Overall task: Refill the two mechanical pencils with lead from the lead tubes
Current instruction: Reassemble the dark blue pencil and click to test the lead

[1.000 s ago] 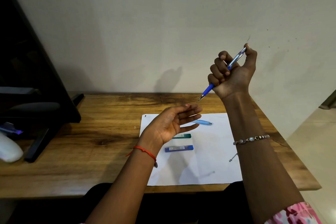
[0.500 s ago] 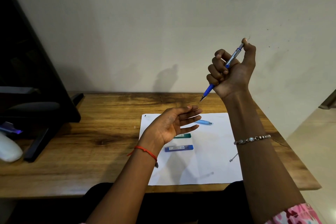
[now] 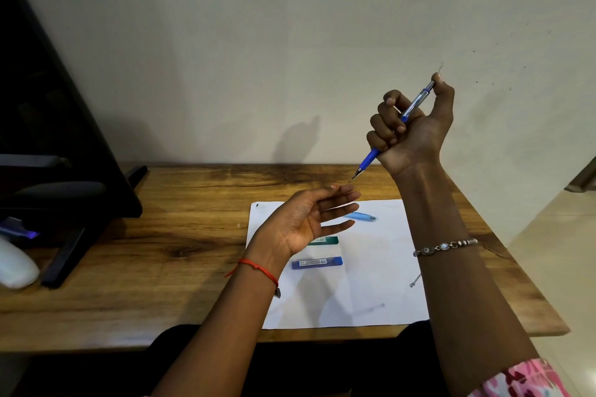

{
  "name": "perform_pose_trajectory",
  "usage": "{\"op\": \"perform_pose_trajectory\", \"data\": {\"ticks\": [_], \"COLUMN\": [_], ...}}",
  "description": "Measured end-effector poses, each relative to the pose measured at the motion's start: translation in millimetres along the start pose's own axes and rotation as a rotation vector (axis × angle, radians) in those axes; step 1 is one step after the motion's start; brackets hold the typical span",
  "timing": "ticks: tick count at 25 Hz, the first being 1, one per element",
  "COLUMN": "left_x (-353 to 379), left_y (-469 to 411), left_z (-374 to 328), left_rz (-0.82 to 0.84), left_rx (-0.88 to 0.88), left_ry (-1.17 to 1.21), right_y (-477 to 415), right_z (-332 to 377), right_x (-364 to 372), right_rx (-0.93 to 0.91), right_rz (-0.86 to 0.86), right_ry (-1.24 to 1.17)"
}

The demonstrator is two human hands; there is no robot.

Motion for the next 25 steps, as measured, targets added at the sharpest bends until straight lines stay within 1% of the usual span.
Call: {"op": "perform_pose_trajectory", "data": {"ticks": [7,12,14,17,21,23,25], "left_x": [1.5,3.8,0.7,-14.4,-44.5,-60.4,-72.0], "left_y": [1.6,1.9,2.0,3.3,11.6,19.0,26.9], "left_z": [-1.7,-6.9,-8.9,-9.9,-22.7,-34.6,-43.0], "left_rz": [0.002,0.018,-0.012,-0.117,-0.26,-0.336,-0.404], "left_rx": [0.012,0.048,0.068,0.083,0.111,0.141,0.154], "left_ry": [0.0,0.009,0.007,0.0,-0.031,-0.074,-0.11], "right_y": [-0.8,-2.9,-4.3,-4.3,-1.4,0.9,4.7], "right_z": [-1.7,-5.6,-9.7,-17.2,-19.2,-18.0,-18.8], "right_x": [-4.7,-8.2,-9.2,-10.8,-35.7,-49.0,-57.1], "right_rx": [-0.011,-0.026,-0.027,-0.002,0.035,0.074,0.137], "right_rz": [-0.014,-0.002,0.011,0.037,-0.013,-0.034,-0.009], "right_ry": [-0.009,-0.06,-0.076,-0.056,0.097,0.249,0.454]}}
Point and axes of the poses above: each hand's wrist, its own y-axis away from the middle knuckle, its own x-axis out of the palm, z = x × y, the point moved 10 cm from there along -y, towards the middle knuckle, and after that the axes turned 9 degrees about z, right-handed, at the moved point
